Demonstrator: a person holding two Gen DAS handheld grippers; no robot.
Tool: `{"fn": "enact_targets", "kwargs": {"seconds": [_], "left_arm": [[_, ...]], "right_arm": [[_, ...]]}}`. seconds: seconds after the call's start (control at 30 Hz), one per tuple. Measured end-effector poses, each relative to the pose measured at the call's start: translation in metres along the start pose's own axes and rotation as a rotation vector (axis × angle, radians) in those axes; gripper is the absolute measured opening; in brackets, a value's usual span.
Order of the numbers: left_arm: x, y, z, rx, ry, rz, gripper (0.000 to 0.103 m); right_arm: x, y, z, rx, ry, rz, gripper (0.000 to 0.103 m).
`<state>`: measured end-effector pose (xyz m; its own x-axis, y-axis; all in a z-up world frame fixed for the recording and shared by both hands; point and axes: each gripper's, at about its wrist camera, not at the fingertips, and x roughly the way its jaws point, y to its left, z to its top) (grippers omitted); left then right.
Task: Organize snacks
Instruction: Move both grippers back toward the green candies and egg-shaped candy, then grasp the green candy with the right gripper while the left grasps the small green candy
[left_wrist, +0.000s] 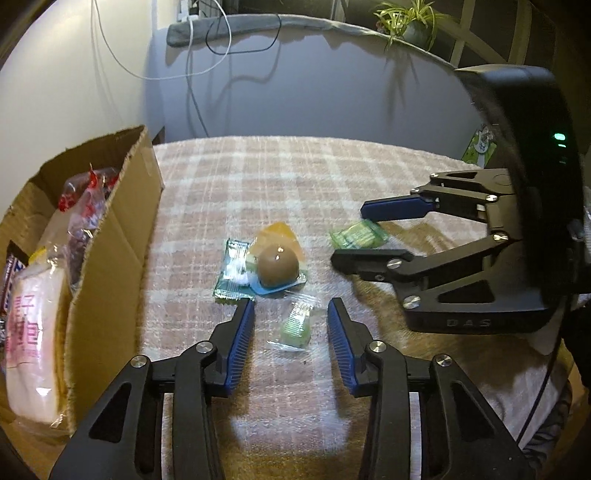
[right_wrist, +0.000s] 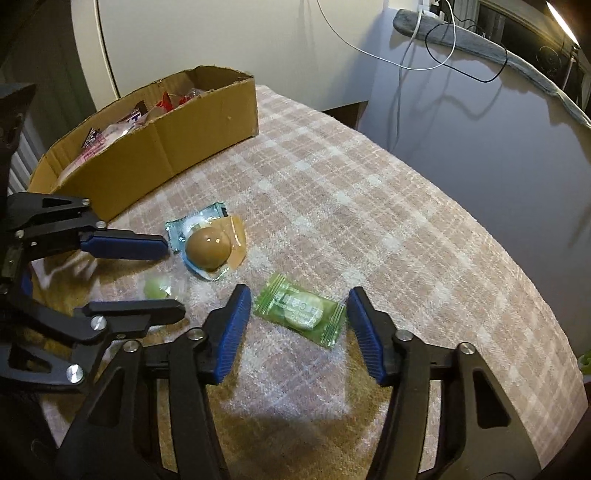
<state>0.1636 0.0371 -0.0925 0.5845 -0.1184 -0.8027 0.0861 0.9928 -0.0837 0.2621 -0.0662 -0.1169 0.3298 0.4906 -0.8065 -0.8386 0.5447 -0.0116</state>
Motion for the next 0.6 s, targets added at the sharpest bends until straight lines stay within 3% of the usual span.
{"fn": "enact_targets", "kwargs": {"seconds": [0.17, 0.3, 0.6], "left_arm": [[0.001, -0.002, -0.001, 0.016, -0.003, 0.011, 0.031], [0.001, -0.003, -0.002, 0.029, -0.007, 0.021, 0.021], [-0.002, -0.009, -0.005, 0.039, -0.020, 0.010, 0.020]], "right_arm": [[-0.004, 0.004, -0.004, -0.007, 0.013, 0.003, 0.043], [-0.007, 0.006, -0.007, -0.005, 0.011, -0.001, 0.041], [-0.016, 0.005, -0.013, 0.023, -0.006, -0.005, 0.029]]}}
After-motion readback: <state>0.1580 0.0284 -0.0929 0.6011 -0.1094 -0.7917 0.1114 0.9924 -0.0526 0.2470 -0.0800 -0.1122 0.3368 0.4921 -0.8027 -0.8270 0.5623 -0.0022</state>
